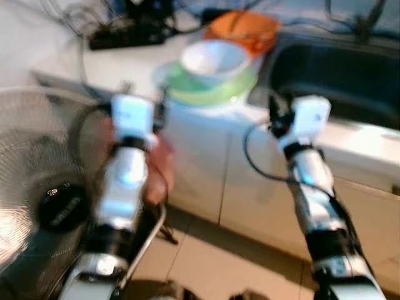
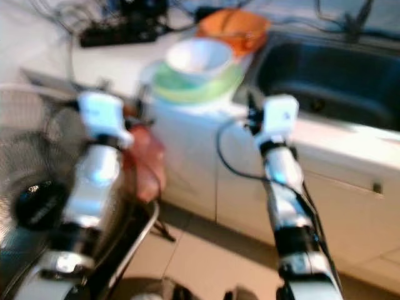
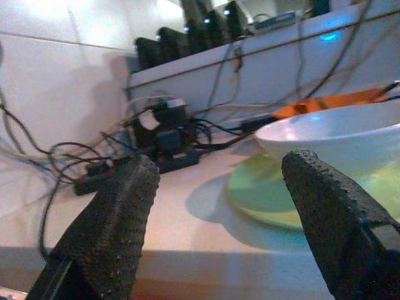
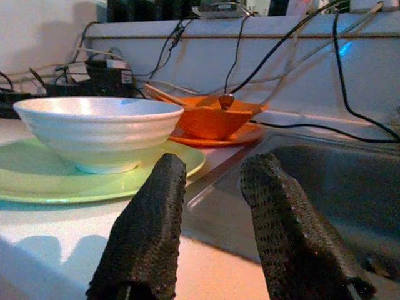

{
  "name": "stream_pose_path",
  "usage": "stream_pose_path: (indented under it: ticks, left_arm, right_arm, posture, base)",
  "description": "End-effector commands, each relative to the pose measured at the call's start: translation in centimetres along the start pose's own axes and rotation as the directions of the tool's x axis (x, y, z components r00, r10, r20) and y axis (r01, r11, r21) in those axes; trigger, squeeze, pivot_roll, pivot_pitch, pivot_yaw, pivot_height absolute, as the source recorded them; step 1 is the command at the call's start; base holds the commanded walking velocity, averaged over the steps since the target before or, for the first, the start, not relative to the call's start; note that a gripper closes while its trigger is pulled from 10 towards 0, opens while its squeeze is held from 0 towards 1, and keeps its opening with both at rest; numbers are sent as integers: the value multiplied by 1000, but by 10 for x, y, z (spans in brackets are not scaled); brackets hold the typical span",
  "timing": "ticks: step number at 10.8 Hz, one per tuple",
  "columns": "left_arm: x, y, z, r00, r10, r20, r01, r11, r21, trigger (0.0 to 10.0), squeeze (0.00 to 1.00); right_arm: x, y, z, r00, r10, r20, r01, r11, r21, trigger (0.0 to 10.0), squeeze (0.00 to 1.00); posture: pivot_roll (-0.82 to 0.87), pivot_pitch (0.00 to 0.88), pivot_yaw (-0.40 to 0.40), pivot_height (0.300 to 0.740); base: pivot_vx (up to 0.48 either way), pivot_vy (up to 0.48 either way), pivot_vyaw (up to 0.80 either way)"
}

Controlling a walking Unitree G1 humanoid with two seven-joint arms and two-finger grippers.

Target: Kitchen organization

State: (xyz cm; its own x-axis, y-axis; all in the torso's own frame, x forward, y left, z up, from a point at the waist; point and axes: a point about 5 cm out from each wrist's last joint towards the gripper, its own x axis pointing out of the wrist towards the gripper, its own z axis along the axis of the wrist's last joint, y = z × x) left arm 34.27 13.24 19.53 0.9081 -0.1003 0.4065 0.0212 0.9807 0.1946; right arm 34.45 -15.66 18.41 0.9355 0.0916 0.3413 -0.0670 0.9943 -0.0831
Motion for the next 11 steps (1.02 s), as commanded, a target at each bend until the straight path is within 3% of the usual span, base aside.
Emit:
stream_pose_path:
  ticks: [1, 2, 9, 11]
  left_arm:
    - [1, 5, 2, 1000, 1, 7, -2, 1000, 15, 10000, 0]
    - [1, 5, 2, 1000, -1, 4, 1, 1000, 17, 10000, 0]
    - [4, 5, 6, 1000, -9, 11, 9, 1000, 20, 10000, 0]
    - [5, 5, 8, 1000, -11, 24, 11, 1000, 30, 10000, 0]
  right_arm:
    - [3, 1, 4, 1000, -5, 13, 5, 1000, 7, 10000, 0]
    - [3, 1, 3, 1000, -10, 9, 10, 1000, 9, 10000, 0]
    - [4, -1, 1, 1000, -19, -7, 19, 1000, 12, 10000, 0]
    - [4, -1, 2, 1000, -19, 6, 19, 1000, 2, 10000, 0]
  posture:
    - [-5, 120, 44, 740]
    - [-5, 120, 44, 740]
    - [-2, 115, 44, 740]
    - [-1, 112, 44, 740]
  base:
    - [0, 0, 0]
    - [0, 0, 0]
    - [0, 0, -800]
    - [281, 0, -400]
